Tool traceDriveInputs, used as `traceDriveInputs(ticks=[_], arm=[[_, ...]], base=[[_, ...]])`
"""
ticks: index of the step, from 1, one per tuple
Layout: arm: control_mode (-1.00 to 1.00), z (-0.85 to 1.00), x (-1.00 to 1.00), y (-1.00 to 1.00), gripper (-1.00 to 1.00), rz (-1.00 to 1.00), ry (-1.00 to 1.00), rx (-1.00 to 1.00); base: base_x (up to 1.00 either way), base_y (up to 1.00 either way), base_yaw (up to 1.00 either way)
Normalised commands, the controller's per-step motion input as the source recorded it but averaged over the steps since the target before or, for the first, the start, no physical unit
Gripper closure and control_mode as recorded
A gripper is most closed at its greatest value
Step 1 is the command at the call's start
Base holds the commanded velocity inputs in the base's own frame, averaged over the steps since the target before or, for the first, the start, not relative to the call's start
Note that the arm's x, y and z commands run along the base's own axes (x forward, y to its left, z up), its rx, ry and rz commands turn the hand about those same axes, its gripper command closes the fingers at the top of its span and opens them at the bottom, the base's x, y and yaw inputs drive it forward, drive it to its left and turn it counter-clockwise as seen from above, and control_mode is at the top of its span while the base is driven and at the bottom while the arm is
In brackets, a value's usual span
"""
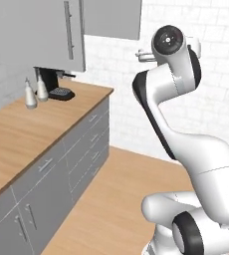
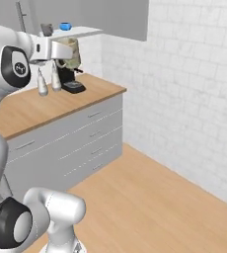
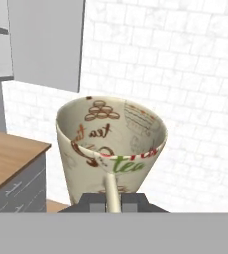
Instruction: Gather all objects into one cabinet and sort the glasses and bowls to opposite sides.
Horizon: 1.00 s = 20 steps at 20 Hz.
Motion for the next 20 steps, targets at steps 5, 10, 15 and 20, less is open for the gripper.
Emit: traceDriveInputs(ticks=[5, 10, 15, 20], arm=[[1.0, 0.0, 0.0, 0.0, 1.0, 0.0, 0.0, 0.0], [1.0, 0.0, 0.0, 0.0, 1.0, 0.0, 0.0, 0.0], [1.0, 0.0, 0.0, 0.0, 1.0, 0.0, 0.0, 0.0], [1.0, 0.0, 0.0, 0.0, 1.0, 0.0, 0.0, 0.0]], base=[[0.36, -0.18, 0.23], [0.41, 0.6, -0.08], [0.53, 0.0, 0.02], [0.54, -0.7, 0.47]])
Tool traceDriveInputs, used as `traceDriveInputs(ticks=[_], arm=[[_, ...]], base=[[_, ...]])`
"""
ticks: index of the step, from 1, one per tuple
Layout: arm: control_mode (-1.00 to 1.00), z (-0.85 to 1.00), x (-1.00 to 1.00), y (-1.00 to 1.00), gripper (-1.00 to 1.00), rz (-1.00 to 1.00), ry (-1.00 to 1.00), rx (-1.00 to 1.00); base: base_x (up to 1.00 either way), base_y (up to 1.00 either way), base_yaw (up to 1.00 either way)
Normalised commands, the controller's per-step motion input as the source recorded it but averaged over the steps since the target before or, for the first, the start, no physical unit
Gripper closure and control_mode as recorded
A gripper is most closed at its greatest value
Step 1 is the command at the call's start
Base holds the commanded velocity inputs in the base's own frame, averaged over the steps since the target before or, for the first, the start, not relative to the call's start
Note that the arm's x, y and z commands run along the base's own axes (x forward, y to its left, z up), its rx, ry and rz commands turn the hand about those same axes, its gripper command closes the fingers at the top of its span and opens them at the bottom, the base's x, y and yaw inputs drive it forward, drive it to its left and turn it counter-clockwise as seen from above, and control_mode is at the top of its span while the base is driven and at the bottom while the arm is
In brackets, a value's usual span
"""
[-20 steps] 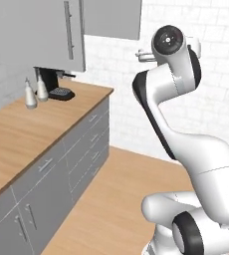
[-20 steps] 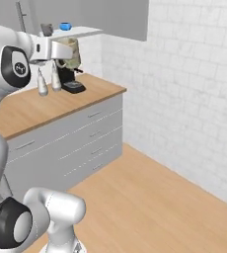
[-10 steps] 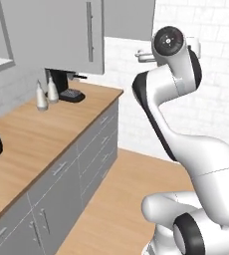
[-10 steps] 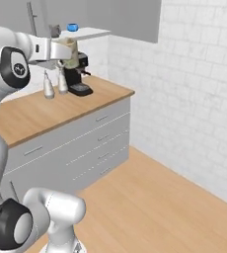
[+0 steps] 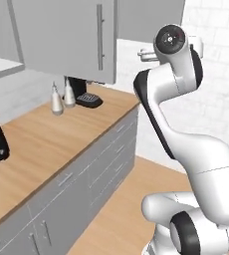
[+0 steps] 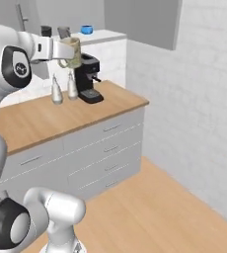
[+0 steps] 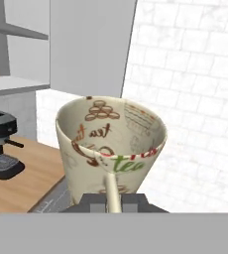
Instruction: Gather all objects into one cabinet and sort the glasses and bowls to opposite sides.
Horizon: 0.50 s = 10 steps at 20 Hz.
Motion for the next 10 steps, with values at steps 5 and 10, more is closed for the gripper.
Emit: traceDriveInputs(ticks=[5, 10], arm=[[1.0, 0.0, 0.0, 0.0, 1.0, 0.0, 0.0, 0.0], [1.0, 0.0, 0.0, 0.0, 1.0, 0.0, 0.0, 0.0]], base=[[0.62, -0.74, 0.57], [0.62, -0.75, 0.66]])
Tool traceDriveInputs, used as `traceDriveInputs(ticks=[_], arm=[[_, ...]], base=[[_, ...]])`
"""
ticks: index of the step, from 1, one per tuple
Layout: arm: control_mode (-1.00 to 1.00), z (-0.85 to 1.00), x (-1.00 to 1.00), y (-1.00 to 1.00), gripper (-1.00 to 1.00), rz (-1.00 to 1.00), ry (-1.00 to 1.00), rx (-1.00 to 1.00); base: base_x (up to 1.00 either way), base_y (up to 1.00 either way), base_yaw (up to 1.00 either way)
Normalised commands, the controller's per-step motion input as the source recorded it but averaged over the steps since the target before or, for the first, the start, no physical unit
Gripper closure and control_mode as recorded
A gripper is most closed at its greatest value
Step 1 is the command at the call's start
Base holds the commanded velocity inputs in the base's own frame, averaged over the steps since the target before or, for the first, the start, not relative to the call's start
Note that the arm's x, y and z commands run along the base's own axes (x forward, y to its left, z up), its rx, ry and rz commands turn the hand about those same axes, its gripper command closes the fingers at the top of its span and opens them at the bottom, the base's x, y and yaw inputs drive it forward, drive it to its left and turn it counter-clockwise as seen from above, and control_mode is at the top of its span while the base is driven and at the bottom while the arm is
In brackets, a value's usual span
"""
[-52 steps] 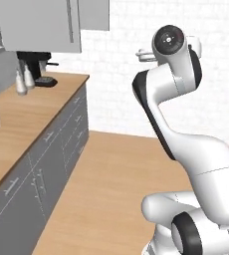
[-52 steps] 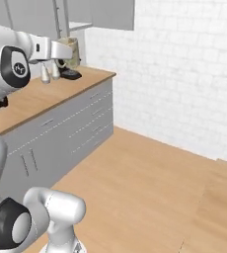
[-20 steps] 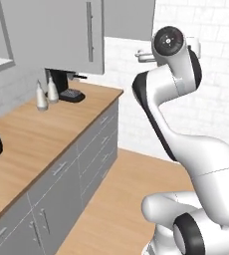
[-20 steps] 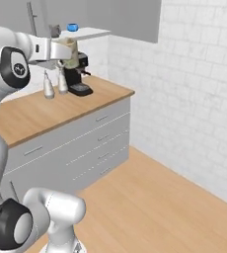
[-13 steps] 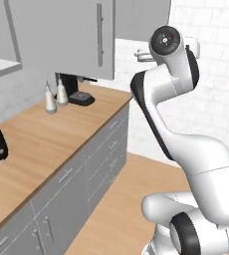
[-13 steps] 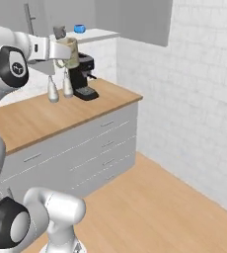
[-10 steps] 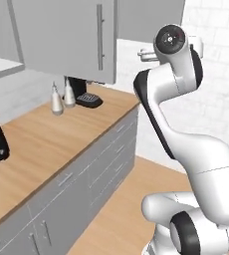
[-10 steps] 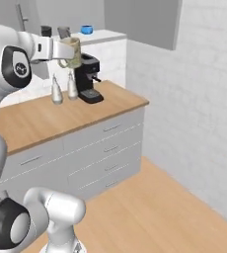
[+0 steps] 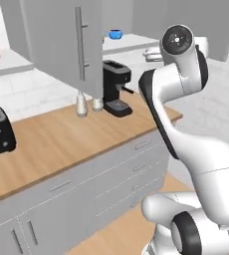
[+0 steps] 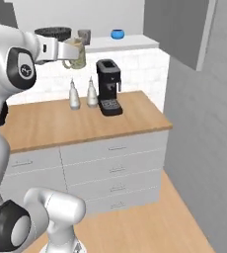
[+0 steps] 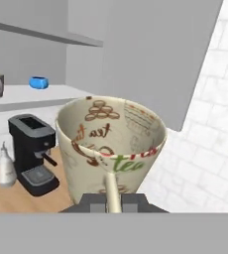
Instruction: Gather all objects into one cabinet and sort the glasses and bowls to opposite sides.
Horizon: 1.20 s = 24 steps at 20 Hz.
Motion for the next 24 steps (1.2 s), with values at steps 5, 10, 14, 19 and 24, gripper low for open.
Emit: traceDriveInputs(ticks=[5, 10, 14, 19, 24], arm=[[1.0, 0.0, 0.0, 0.0, 1.0, 0.0, 0.0, 0.0], [1.0, 0.0, 0.0, 0.0, 1.0, 0.0, 0.0, 0.0], [1.0, 0.0, 0.0, 0.0, 1.0, 0.0, 0.0, 0.0], [1.0, 0.0, 0.0, 0.0, 1.0, 0.0, 0.0, 0.0], [1.0, 0.0, 0.0, 0.0, 1.0, 0.0, 0.0, 0.0]], base=[[0.66, -0.71, 0.71], [0.67, -0.67, 0.75], [0.73, -0.84, 0.7], [0.42, -1.0, 0.42], [0.16, -0.88, 0.18]])
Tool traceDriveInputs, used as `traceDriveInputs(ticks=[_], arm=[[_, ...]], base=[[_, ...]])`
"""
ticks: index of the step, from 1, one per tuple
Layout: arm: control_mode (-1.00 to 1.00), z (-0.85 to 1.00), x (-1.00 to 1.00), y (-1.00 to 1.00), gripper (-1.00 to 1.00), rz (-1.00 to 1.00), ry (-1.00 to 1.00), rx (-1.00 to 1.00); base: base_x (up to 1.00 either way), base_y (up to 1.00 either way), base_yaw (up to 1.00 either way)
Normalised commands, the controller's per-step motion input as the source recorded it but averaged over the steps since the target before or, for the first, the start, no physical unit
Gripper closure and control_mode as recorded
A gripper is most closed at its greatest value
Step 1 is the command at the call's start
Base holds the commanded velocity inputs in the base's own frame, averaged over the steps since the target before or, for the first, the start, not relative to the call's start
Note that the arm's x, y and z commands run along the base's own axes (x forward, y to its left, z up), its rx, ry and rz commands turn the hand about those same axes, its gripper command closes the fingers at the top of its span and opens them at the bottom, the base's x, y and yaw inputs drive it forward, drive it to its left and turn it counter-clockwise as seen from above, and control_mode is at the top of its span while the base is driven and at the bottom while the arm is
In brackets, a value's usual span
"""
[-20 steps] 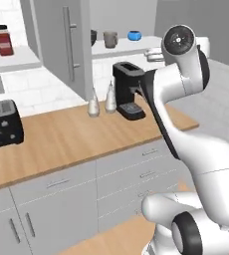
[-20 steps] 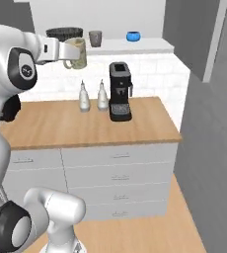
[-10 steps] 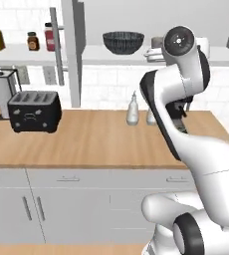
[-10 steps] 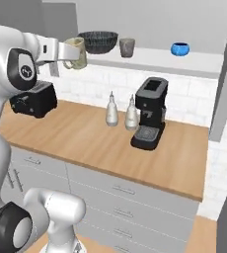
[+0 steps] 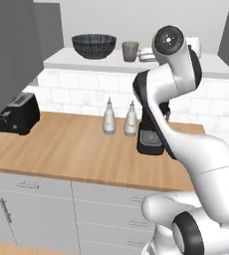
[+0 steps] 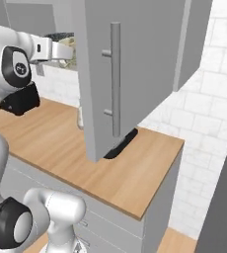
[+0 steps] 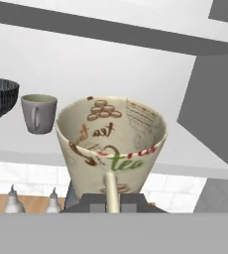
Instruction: Gather all objects into one cabinet and sort the glasses and bowls to opposite sides.
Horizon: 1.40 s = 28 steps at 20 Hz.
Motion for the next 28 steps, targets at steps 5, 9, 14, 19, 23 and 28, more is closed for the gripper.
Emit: traceDriveInputs(ticks=[5, 9, 14, 19, 23, 28], arm=[[1.0, 0.0, 0.0, 0.0, 1.0, 0.0, 0.0, 0.0], [1.0, 0.0, 0.0, 0.0, 1.0, 0.0, 0.0, 0.0], [1.0, 0.0, 0.0, 0.0, 1.0, 0.0, 0.0, 0.0], [1.0, 0.0, 0.0, 0.0, 1.0, 0.0, 0.0, 0.0], [1.0, 0.0, 0.0, 0.0, 1.0, 0.0, 0.0, 0.0], [1.0, 0.0, 0.0, 0.0, 1.0, 0.0, 0.0, 0.0]], base=[[0.02, -0.01, -0.01], [0.25, 0.0, -0.33], [0.33, 0.11, -0.36], [0.2, 0.08, -0.02], [1.0, 0.96, -0.18], [0.29, 0.38, -0.08]])
